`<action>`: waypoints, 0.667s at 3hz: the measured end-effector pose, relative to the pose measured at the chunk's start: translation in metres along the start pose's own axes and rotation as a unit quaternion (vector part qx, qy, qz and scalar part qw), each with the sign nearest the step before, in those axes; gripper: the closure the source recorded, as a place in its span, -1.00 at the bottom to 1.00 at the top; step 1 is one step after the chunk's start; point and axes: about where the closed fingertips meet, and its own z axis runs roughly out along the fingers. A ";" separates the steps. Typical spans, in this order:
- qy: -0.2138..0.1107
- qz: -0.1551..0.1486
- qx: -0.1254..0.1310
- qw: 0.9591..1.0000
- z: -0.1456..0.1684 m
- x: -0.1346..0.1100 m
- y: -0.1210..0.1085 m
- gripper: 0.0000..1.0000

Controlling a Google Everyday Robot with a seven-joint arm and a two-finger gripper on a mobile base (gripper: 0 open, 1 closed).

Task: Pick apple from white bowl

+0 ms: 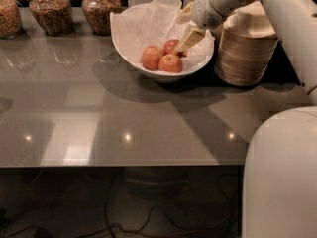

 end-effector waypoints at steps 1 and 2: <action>-0.006 0.006 -0.004 1.000 0.011 0.004 0.002 -0.18; -0.009 0.014 -0.008 1.000 0.020 0.009 0.003 -0.20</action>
Offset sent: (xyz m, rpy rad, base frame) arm 0.0141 -0.0029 -0.0239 0.0355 0.0341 -0.0172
